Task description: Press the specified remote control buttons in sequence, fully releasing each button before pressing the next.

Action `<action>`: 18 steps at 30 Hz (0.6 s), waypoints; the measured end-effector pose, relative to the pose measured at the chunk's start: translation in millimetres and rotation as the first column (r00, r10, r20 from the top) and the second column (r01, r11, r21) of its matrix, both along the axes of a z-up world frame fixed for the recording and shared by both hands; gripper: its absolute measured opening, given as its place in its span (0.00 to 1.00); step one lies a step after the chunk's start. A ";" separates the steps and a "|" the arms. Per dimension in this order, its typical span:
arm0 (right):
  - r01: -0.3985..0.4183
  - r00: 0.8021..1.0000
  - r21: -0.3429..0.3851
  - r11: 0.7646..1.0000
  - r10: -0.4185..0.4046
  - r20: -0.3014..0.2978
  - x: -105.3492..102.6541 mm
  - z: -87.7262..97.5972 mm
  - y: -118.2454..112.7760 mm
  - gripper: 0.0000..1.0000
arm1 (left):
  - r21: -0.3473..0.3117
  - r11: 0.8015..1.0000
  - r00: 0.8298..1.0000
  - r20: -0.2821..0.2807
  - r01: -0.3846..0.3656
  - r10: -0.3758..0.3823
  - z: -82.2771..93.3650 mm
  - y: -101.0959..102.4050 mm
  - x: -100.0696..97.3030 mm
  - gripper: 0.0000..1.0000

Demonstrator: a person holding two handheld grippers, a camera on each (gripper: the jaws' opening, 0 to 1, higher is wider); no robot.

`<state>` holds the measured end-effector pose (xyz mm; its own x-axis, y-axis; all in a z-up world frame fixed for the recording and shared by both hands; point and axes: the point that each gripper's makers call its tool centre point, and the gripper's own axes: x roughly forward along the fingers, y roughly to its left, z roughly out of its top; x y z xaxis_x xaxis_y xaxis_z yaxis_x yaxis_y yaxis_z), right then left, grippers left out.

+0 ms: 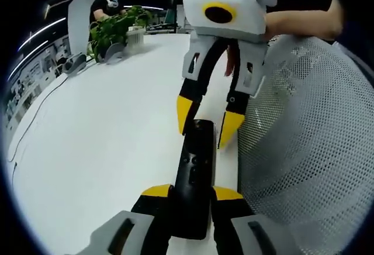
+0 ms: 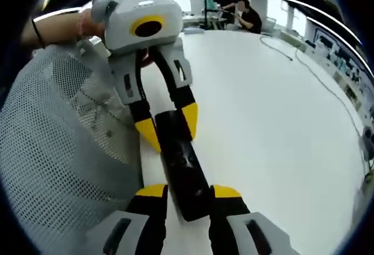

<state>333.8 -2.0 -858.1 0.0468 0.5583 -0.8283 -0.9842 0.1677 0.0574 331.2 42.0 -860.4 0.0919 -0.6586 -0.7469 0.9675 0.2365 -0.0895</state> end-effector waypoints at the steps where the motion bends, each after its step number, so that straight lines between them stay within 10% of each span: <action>1: 0.002 1.000 0.007 1.000 -0.002 -0.010 -0.3 0.6 0.1 0.23 | 0.000 1.000 1.000 0.000 -0.001 0.001 0.1 -0.1 0.1 0.26; 18: -0.105 0.992 -0.083 0.991 0.110 0.055 -0.2 -9.3 -9.4 0.22 | -0.025 0.999 0.998 -0.056 -0.036 0.034 2.9 -2.1 -1.2 0.30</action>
